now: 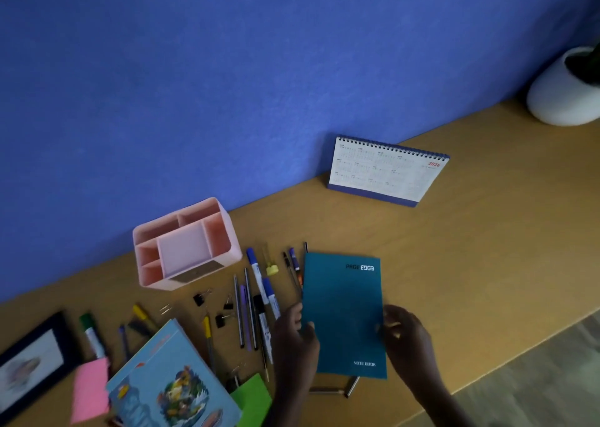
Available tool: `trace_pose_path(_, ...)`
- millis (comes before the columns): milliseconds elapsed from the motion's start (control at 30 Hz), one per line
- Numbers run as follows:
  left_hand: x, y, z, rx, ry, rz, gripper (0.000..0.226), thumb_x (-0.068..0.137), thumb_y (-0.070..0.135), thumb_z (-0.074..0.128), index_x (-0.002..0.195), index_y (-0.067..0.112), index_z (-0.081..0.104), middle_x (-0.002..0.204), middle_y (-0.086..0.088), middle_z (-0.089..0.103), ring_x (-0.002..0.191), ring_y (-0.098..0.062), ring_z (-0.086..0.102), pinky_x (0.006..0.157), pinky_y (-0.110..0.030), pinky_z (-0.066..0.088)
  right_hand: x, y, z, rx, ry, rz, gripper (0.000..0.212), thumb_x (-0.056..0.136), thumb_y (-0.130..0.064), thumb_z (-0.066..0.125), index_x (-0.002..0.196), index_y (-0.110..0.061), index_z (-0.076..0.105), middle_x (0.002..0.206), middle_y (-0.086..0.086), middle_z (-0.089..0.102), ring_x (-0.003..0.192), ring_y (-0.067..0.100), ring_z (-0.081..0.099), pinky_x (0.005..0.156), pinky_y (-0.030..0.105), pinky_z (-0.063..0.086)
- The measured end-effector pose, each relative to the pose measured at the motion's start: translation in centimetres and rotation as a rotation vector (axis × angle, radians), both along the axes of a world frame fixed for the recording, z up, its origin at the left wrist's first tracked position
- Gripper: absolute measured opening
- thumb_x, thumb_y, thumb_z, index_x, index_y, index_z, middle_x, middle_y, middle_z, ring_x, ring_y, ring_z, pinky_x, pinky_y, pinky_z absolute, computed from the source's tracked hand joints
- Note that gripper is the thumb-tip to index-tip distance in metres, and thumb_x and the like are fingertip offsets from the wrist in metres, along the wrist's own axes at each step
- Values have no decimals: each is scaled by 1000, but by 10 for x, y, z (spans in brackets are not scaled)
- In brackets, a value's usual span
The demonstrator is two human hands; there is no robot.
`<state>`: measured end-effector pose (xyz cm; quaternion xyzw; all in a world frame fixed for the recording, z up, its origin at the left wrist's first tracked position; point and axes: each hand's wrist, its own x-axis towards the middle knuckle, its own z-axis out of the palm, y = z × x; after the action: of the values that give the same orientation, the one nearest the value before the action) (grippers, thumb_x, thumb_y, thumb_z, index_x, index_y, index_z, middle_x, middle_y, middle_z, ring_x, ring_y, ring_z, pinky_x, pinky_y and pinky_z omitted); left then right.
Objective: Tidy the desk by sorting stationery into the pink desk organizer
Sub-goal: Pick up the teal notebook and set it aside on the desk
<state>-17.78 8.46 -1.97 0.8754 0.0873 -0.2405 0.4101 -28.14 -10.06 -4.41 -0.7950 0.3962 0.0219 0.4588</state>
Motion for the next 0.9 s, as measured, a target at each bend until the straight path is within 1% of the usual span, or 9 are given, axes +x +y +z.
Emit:
trace_pose_path(167, -9, 2, -1, 17, 37, -53, 49, 107, 21, 61, 156, 18, 54, 153, -2, 60, 141, -21, 57, 115, -43, 50, -8, 20, -2, -23, 32, -7, 40, 102, -5, 64, 141, -9, 63, 126, 6, 61, 103, 19, 62, 77, 23, 51)
trace_pose_path(267, -10, 3, 0, -3, 58, -39, 50, 108, 20, 60, 157, 16, 52, 154, -4, 60, 141, -23, 57, 114, -46, 51, -7, 21, -2, -23, 29, 13, 39, 104, -6, 62, 142, -9, 63, 126, 6, 60, 107, 19, 60, 75, 17, 48)
trace_pose_path(400, -5, 3, 4, -3, 25, 13, 43, 106, 19, 62, 148, 14, 60, 135, -4, 69, 121, -21, 67, 100, -44, 58, -8, 19, -8, -21, 34, 22, 38, 104, -5, 61, 142, -9, 64, 127, 6, 60, 108, 20, 61, 79, 18, 51)
trace_pose_path(467, -1, 3, 6, -21, 35, 1, 32, 106, 20, 62, 137, 16, 68, 113, -1, 76, 98, -17, 71, 81, -36, 58, -8, 18, -10, -5, 31, 16, 37, 105, -5, 60, 141, -8, 65, 129, 6, 61, 108, 19, 62, 78, 16, 51)
trace_pose_path(533, 0, 5, 8, -87, 82, -51, 19, 107, 20, 61, 121, 20, 74, 84, 8, 71, 70, -8, 64, 61, -28, 47, -10, 19, -10, -8, 26, 15, 37, 105, -4, 59, 142, -8, 65, 130, 6, 62, 108, 18, 61, 76, 12, 48)
trace_pose_path(567, -1, 6, 10, -113, 117, -77, 19, 107, 21, 60, 121, 22, 73, 83, 10, 70, 67, -4, 63, 59, -27, 47, -11, 20, -10, -5, 24, 9, 37, 105, -4, 59, 142, -8, 64, 131, 6, 62, 108, 18, 61, 77, 12, 47)
trace_pose_path(733, -4, 7, 18, -203, 200, -80, 45, 109, 20, 61, 154, 22, 55, 130, 7, 71, 97, 0, 67, 79, -27, 59, -12, 15, -7, 112, 26, -62, 37, 108, -5, 54, 142, -11, 65, 136, 4, 65, 114, 17, 62, 84, 22, 50)
trace_pose_path(800, -6, 5, 20, -249, 202, -71, 49, 109, 22, 61, 157, 23, 52, 137, 4, 71, 107, -5, 69, 85, -29, 60, -13, 9, -2, 225, 18, -160, 35, 109, -6, 50, 139, -16, 67, 132, 1, 68, 113, 19, 65, 84, 29, 52)
trace_pose_path(900, -9, -3, 21, -313, 194, -65, 51, 109, 24, 62, 158, 25, 50, 143, 3, 68, 113, -5, 67, 83, -24, 57, -18, -8, 10, 391, -39, -287, 27, 110, -8, 53, 126, -18, 73, 120, 1, 75, 103, 19, 72, 74, 29, 57)
